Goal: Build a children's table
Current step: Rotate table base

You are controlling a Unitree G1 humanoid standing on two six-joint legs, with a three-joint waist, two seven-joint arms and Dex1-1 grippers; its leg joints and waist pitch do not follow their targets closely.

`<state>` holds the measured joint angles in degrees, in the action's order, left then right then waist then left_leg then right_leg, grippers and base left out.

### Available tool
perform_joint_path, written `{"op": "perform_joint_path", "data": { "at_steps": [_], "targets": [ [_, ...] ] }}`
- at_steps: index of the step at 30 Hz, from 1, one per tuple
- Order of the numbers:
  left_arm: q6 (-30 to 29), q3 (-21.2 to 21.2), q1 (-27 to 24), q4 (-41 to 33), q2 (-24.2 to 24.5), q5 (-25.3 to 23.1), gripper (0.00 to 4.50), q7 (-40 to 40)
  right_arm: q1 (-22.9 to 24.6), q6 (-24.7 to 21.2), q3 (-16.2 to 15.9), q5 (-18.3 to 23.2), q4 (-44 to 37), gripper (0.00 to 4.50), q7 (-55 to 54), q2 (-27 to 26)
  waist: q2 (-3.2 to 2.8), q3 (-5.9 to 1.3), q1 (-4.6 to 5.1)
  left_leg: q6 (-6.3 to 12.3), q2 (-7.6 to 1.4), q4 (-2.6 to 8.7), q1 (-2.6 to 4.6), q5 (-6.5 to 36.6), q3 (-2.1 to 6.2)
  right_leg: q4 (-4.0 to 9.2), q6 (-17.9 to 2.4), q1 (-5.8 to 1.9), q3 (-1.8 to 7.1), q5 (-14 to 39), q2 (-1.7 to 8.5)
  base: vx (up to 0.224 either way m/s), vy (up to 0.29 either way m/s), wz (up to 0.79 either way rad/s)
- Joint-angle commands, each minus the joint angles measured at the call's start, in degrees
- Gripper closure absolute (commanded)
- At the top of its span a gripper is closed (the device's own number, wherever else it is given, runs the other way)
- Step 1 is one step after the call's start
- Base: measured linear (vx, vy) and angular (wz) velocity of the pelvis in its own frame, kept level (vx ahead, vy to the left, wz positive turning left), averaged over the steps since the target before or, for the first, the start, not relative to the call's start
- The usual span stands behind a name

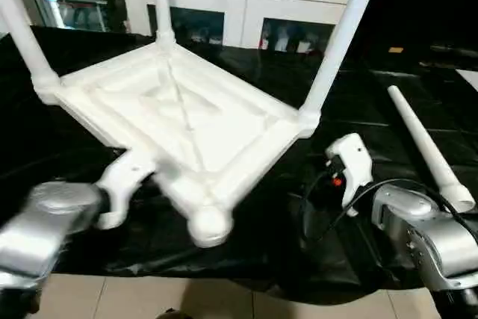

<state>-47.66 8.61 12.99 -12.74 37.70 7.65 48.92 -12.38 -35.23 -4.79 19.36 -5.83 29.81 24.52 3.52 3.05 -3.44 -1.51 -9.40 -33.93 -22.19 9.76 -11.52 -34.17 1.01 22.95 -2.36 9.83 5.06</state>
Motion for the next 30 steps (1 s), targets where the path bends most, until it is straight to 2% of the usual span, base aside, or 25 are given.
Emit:
{"op": "perform_joint_path", "data": {
  "at_steps": [1,2,3,5,6,7,9,10,11,12,13,14,15,16,18,20,22,23,25,26,27,28,29,30],
  "targets": [
    [2.13,2.40,3.54,1.16,-3.07,-0.90,3.09,-2.08,-0.83,0.96,2.12,-0.82,0.43,0.17,-1.77,-0.78,-0.99,-3.32,0.26,-4.66,-3.52,5.01,2.10,20.60,2.04,3.91,-8.80,-0.84,2.29,16.08,2.86,0.000,0.000,0.00],
    [4.45,4.03,5.94,4.51,-6.36,-1.92,3.09,-3.46,-0.85,1.26,2.71,-0.86,0.47,0.17,-2.74,-1.43,-0.96,-3.21,0.32,-4.33,-3.42,4.91,2.17,20.70,1.81,4.24,-8.56,-0.58,2.40,16.69,2.79,0.000,0.000,0.00],
    [5.39,4.88,7.00,5.96,-7.87,-2.28,3.09,-4.06,-0.83,1.53,2.84,-1.05,0.56,0.17,-3.19,-1.61,-0.92,-3.43,0.04,-4.42,-3.37,4.67,2.25,20.53,1.87,4.22,-8.30,-0.72,2.35,17.33,2.97,0.000,0.000,0.00],
    [7.13,7.10,9.14,8.89,-11.26,-2.98,3.09,-5.13,-0.55,1.98,3.17,-1.35,0.68,0.17,-3.97,-1.91,-1.14,-3.44,0.06,-4.49,-3.54,4.89,1.93,19.66,2.05,4.22,-8.18,-1.06,2.30,16.42,3.03,0.000,0.000,0.00],
    [8.02,7.75,9.80,10.13,-12.54,-3.32,3.09,-5.58,-0.44,2.09,3.32,-1.34,0.57,0.17,-4.11,-1.97,-1.15,-3.47,0.12,-4.51,-3.50,4.86,1.85,19.53,2.09,4.16,-8.17,-1.12,2.26,16.08,3.01,0.000,0.000,0.00],
    [8.71,8.35,10.35,11.19,-13.42,-3.75,3.09,-5.94,-0.37,2.18,3.45,-1.33,0.48,0.17,-4.34,-2.04,-0.84,-3.54,0.28,-4.33,-3.47,4.84,1.64,19.34,2.12,4.09,-8.08,-1.36,2.19,15.69,2.98,0.000,0.000,0.00],
    [9.77,9.18,11.16,12.81,-14.70,-4.41,3.09,-6.56,-0.28,2.25,3.66,-1.35,0.33,0.17,-4.65,-2.16,-0.78,-3.61,0.40,-3.72,-3.43,4.70,1.57,18.71,2.06,4.07,-8.27,-1.45,2.21,15.13,3.04,0.000,0.000,0.00],
    [10.61,9.52,11.71,14.02,-15.57,-4.76,3.09,-7.15,-0.30,2.22,3.74,-1.38,0.26,0.17,-4.87,-2.29,-0.98,-3.60,0.73,-3.30,-3.33,4.66,1.31,18.01,2.01,4.13,-8.29,-1.55,2.22,14.52,2.92,0.000,0.000,0.00],
    [11.65,9.78,12.37,15.52,-16.57,-5.25,3.09,-8.09,-0.30,2.17,3.84,-1.39,0.14,0.17,-5.04,-2.40,-0.97,-3.74,0.77,-2.98,-3.33,4.47,1.51,17.60,1.96,4.11,-8.49,-1.51,2.19,14.08,2.92,0.000,0.000,0.00],
    [12.97,9.74,13.26,17.98,-18.01,-5.67,3.09,-9.34,-0.14,2.02,4.02,-1.30,-0.18,0.17,-5.25,-2.62,-0.85,-3.78,0.87,-2.77,-3.36,4.44,1.42,17.24,1.95,4.03,-8.69,-1.62,2.21,13.61,2.96,0.000,0.000,0.00],
    [14.03,9.76,13.77,19.55,-18.69,-6.07,3.09,-10.05,0.01,1.93,4.05,-1.24,-0.47,0.17,-5.34,-2.75,-1.21,-3.84,0.86,-2.21,-3.42,4.35,1.43,16.54,1.96,4.00,-9.21,-1.71,2.19,13.02,3.07,0.000,0.000,0.00],
    [15.63,9.67,14.41,21.68,-19.58,-6.56,3.09,-11.10,0.19,1.86,4.08,-1.17,-0.81,0.17,-5.47,-2.91,-1.08,-3.70,0.99,-1.94,-3.31,4.36,1.28,16.66,1.87,4.24,-9.12,-1.62,2.16,13.41,2.91,0.000,0.000,0.00],
    [17.92,9.41,15.14,24.44,-20.66,-7.13,3.09,-12.62,0.41,1.88,4.11,-1.06,-1.18,0.17,-5.64,-3.12,-0.94,-3.77,0.97,-1.70,-3.31,4.34,1.29,16.80,1.96,4.31,-9.00,-1.70,2.07,13.97,2.89,0.000,0.000,0.00],
    [21.92,9.20,15.85,27.54,-21.68,-8.08,3.09,-14.63,0.74,2.04,4.35,-0.65,-1.82,0.17,-5.96,-3.71,-1.18,-3.88,0.93,-1.66,-3.39,4.25,1.49,17.01,1.99,4.26,-8.99,-1.64,2.10,13.70,3.00,0.000,0.000,0.00],
    [25.10,8.08,15.79,27.24,-22.48,-7.53,3.09,-15.58,0.95,2.24,5.14,0.09,-2.67,0.17,-6.34,-4.60,-1.10,-3.87,0.96,-1.47,-3.48,4.35,1.34,17.02,2.05,4.32,-8.84,-1.77,2.07,13.36,2.99,0.000,0.000,0.00],
    [26.85,5.29,14.64,22.74,-23.21,-4.18,3.09,-13.97,1.07,2.41,6.21,0.83,-3.70,0.17,-6.78,-5.30,-1.20,-4.03,1.07,-1.25,-3.71,4.35,1.35,15.78,2.07,3.86,-10.26,-1.89,1.99,10.47,3.08,0.000,0.000,0.00],
    [27.11,3.02,13.34,18.20,-22.75,-1.51,3.09,-11.83,1.30,2.15,7.35,1.91,-4.71,0.17,-6.96,-5.70,-1.11,-3.99,1.04,-0.91,-3.81,4.33,1.32,14.87,1.93,3.53,-11.66,-2.01,2.00,8.65,3.09,0.000,0.000,0.00],
    [26.52,2.16,12.52,15.85,-22.00,0.00,3.09,-10.02,1.54,1.87,7.89,2.58,-5.27,0.17,-6.83,-5.75,-0.85,-3.88,0.97,-0.59,-3.86,4.35,1.43,14.90,1.86,3.54,-11.97,-1.97,1.98,8.92,3.16,0.000,0.000,0.00],
    [25.93,1.64,11.59,13.76,-20.92,1.64,3.09,-7.53,1.86,1.58,8.24,3.10,-5.69,0.17,-6.44,-5.70,-1.05,-3.63,0.92,-0.66,-3.82,4.43,1.60,16.16,1.75,3.70,-11.72,-1.73,1.98,11.40,3.10,0.000,0.000,0.00],
    [26.25,2.03,10.67,12.34,-19.46,3.44,3.09,-4.33,2.28,1.27,8.36,3.48,-6.03,0.17,-5.87,-5.58,-0.72,-3.50,1.13,-0.91,-3.73,4.50,1.60,17.28,1.69,3.91,-10.95,-1.50,1.95,13.49,2.81,0.000,0.000,0.00],
    [24.72,3.61,9.47,10.58,-16.76,5.26,3.09,0.49,2.80,1.28,7.94,3.46,-6.05,0.17,-4.82,-5.09,-0.69,-3.47,0.96,-1.10,-3.68,4.50,1.67,17.74,1.78,3.94,-10.60,-1.49,1.94,14.80,2.99,0.000,0.000,0.00],
    [23.34,5.30,8.55,9.38,-14.33,6.42,3.09,4.48,3.20,1.30,7.47,3.41,-6.01,0.17,-3.83,-4.64,-1.06,-3.37,0.92,-1.60,-3.73,4.71,1.68,18.44,1.84,4.00,-9.74,-1.29,2.05,16.98,3.00,0.000,0.000,0.00],
    [20.68,8.21,7.67,8.59,-10.86,6.69,3.09,9.27,3.60,1.17,6.57,3.43,-5.94,0.17,-2.15,-3.90,-1.24,-3.35,0.91,-2.27,-3.69,4.82,1.90,19.36,1.96,3.97,-8.85,-1.11,2.01,18.23,2.79,0.000,0.000,0.00],
    [20.36,9.03,7.64,8.77,-10.07,6.06,3.09,9.92,3.65,1.10,6.29,3.40,-5.99,0.17,-1.80,-3.64,-1.23,-3.28,1.14,-2.78,-3.67,4.94,1.92,19.84,1.91,3.87,-8.69,-0.91,2.09,17.77,2.56,0.000,0.000,0.00]
  ]
}}
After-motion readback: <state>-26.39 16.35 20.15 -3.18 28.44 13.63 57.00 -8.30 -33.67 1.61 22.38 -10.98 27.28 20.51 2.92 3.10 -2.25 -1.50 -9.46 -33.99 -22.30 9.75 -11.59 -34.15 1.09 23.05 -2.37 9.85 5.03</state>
